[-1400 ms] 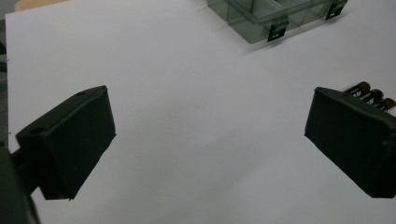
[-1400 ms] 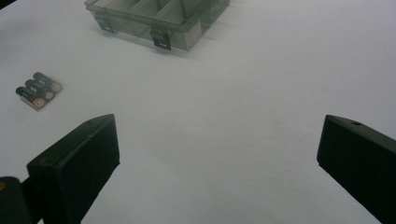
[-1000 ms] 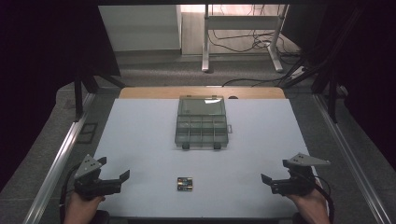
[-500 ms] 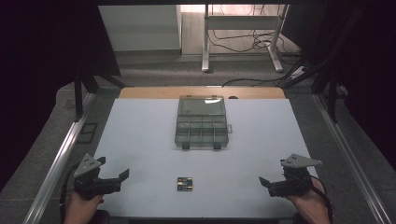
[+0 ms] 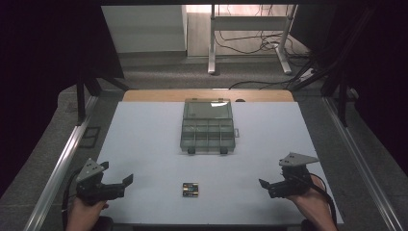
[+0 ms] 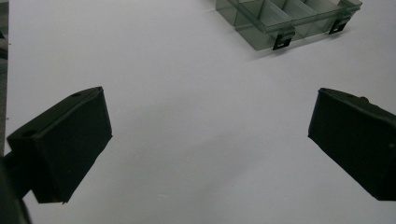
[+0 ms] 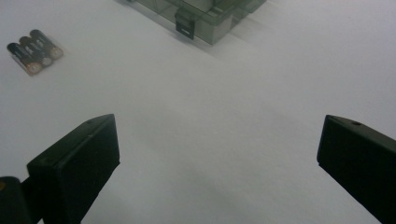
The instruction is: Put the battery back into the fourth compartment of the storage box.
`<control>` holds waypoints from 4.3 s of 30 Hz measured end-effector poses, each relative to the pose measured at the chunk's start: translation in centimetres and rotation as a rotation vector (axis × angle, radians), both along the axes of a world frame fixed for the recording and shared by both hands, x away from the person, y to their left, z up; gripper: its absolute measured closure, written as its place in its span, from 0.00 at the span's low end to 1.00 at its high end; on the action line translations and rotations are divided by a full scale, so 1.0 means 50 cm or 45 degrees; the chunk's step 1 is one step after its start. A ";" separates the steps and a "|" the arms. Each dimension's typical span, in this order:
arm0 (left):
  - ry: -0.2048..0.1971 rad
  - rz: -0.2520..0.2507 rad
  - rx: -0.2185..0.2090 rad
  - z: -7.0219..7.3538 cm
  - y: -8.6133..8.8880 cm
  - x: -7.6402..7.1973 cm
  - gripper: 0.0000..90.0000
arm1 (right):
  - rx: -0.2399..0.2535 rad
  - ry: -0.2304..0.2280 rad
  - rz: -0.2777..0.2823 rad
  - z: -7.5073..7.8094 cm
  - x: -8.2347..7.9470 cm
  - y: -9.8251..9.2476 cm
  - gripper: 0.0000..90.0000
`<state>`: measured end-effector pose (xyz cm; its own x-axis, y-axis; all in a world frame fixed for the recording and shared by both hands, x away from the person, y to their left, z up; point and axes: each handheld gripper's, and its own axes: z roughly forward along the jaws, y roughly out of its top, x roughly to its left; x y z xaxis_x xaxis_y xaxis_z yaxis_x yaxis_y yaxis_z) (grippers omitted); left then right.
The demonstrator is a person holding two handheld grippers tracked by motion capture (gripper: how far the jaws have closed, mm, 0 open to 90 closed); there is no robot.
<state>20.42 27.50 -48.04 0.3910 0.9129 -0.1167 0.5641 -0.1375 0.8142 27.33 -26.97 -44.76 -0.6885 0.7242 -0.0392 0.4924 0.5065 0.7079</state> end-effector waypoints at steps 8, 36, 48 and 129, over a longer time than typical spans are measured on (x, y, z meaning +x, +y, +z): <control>0.006 -0.005 0.009 0.000 -0.001 0.001 0.00 | -0.015 0.041 0.083 0.001 0.013 0.045 0.00; 0.012 -0.024 0.026 0.000 -0.003 0.002 0.01 | -0.033 0.110 0.258 -0.013 0.064 0.188 0.00; 0.018 -0.024 0.018 0.000 -0.001 0.003 0.01 | -0.066 0.151 0.283 -0.018 0.085 0.242 0.00; 0.027 -0.042 0.003 -0.002 0.001 0.005 0.03 | -0.255 0.297 0.623 -0.060 0.134 0.421 0.85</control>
